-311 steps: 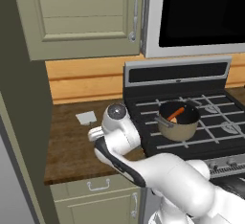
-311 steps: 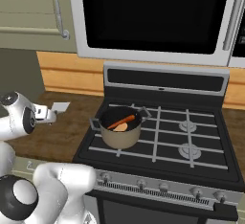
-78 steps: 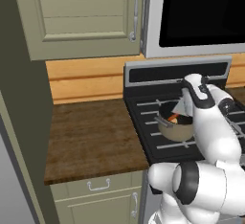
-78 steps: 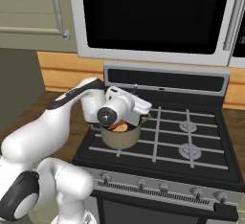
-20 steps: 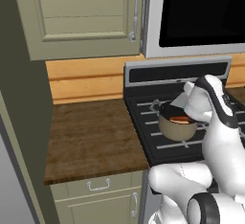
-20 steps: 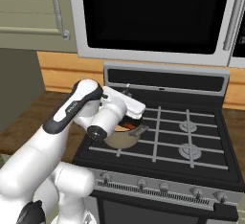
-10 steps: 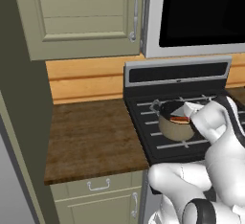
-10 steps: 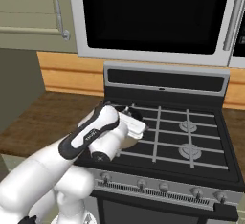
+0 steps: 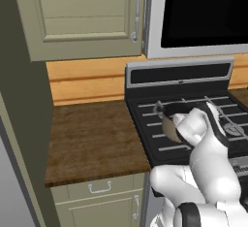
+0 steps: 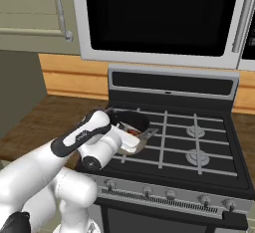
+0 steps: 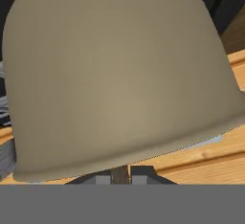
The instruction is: Put the carrot and squash in the pot. Retrieve the spatula and lightly stir the vegetables in the pot.
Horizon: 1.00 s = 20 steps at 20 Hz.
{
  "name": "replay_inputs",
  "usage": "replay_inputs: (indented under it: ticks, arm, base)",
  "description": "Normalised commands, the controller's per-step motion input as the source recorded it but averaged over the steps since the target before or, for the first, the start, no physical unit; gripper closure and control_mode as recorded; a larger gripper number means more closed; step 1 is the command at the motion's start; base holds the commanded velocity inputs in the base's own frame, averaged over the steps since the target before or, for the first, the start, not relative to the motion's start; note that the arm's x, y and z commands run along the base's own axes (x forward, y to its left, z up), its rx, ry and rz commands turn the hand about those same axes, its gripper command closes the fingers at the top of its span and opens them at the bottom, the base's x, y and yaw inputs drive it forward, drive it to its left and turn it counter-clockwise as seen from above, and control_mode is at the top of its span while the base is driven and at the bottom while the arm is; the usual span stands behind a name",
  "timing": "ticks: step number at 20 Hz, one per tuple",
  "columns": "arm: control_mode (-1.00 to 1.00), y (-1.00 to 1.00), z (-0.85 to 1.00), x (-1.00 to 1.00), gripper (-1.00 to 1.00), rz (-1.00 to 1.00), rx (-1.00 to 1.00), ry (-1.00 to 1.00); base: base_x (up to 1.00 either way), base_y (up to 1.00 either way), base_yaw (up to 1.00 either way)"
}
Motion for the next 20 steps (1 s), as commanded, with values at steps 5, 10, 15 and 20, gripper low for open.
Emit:
replay_inputs:
  ticks: [5, 10, 15, 20]
  arm:
    - [-1.0, 0.22, 0.73, -0.01, 1.0, 0.0, 0.22, 0.28]
    - [-1.0, -0.05, 0.92, 0.17, 1.0, -0.03, 0.14, 0.05]
    - [-1.0, -0.19, 0.71, 0.09, 1.0, -0.02, 0.11, 0.04]
    - [-1.0, -0.05, 0.73, -0.53, 1.0, 0.0, 0.15, 0.0]
  base:
    - [0.0, 0.0, 0.0]
    - [0.0, 0.0, 0.0]
    - [0.0, 0.0, 0.0]
    - [0.0, 0.0, 0.0]
